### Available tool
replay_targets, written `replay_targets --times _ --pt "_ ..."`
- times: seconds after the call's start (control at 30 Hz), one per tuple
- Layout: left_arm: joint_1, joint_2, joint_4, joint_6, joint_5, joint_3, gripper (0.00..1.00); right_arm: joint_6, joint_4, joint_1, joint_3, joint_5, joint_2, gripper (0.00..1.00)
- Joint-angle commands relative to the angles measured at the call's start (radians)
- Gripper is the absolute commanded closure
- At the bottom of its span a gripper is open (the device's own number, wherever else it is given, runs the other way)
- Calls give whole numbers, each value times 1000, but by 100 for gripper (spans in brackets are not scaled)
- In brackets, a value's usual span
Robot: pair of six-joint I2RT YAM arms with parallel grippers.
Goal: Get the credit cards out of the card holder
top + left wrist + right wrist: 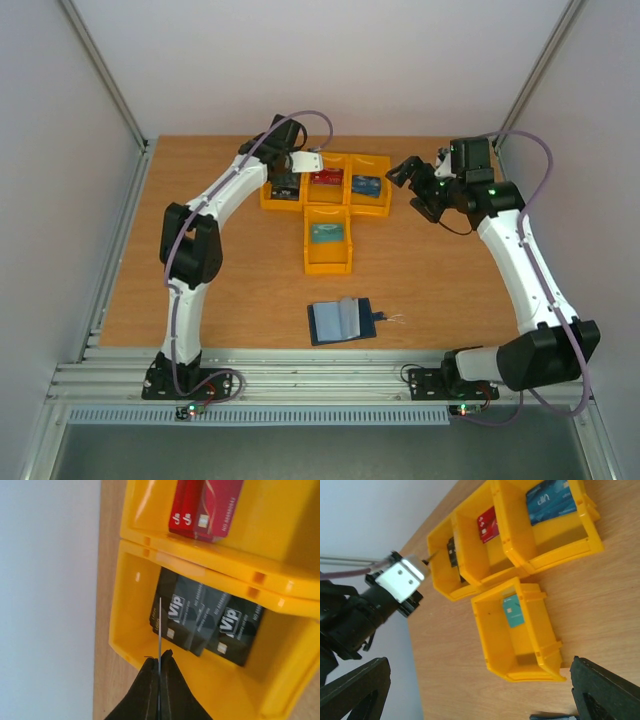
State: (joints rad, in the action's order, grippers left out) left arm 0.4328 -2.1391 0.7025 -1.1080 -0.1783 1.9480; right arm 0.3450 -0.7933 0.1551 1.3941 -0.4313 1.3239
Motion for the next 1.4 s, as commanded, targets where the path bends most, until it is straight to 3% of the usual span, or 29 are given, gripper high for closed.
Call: replay_targets --times 0.0,0.3,0.67,1.27,1.37 --pt "-23 -68 -74 -9 65 84 100 -51 -18 -19 24 -20 52 1" --pt "-42 -170 -133 -46 76 118 100 -42 12 -45 71 -103 150 2" --pt "-44 -220 -363 -131 31 35 100 -45 17 -61 67 -129 169 1" --pt "-60 -267 -342 -184 46 20 100 -31 32 -69 31 -144 142 2" --pt "-60 -262 -343 -190 52 12 93 -25 39 -68 32 -153 147 2"
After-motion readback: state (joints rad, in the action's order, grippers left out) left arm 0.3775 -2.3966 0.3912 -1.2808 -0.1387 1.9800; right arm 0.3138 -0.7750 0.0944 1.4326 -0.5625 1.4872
